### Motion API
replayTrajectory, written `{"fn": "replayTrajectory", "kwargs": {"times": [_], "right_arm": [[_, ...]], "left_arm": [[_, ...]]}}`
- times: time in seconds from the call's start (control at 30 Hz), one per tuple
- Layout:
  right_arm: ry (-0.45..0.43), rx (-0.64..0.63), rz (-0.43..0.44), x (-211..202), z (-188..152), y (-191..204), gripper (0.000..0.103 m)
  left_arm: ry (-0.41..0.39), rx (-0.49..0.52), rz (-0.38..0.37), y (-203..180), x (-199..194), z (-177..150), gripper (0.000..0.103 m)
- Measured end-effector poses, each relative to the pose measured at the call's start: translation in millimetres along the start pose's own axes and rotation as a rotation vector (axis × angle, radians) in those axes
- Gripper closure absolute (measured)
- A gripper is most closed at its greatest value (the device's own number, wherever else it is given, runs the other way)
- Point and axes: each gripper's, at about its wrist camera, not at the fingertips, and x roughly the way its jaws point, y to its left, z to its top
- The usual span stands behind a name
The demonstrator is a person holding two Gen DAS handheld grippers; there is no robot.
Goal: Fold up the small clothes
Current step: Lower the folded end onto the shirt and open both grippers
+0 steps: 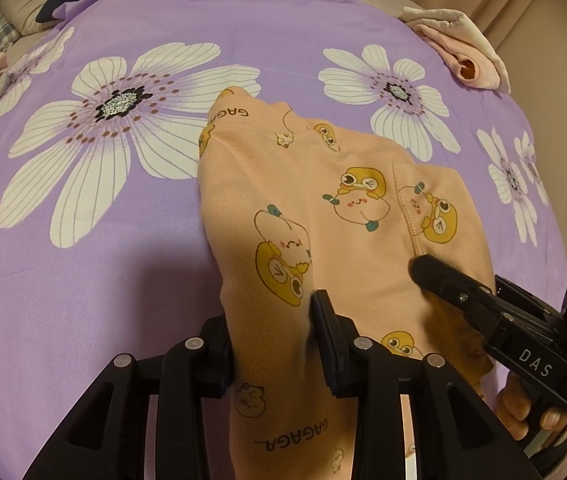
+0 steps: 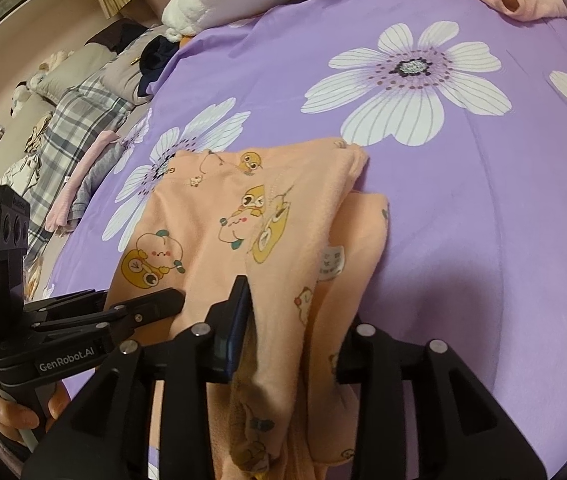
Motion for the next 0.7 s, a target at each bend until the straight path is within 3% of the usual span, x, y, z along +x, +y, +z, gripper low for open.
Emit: {"fn": "replayTrajectory", "kwargs": {"times": [0.23, 0.6, 0.7], "right_arm": [[0.003, 0.026, -0.013, -1, 0, -6, 0.058], [0.004, 0.056, -0.025, -5, -2, -13, 0.054], [0.004, 0.060, -0.036, -8, -3, -14, 0.053]], "left_arm": [[-0.002, -0.007, 0.009, 1, -2, -2, 0.064], [-0.004, -0.028, 0.023, 6, -6, -5, 0.053], [-0.009, -0.031, 0.042, 8, -9, -7, 0.045]]}}
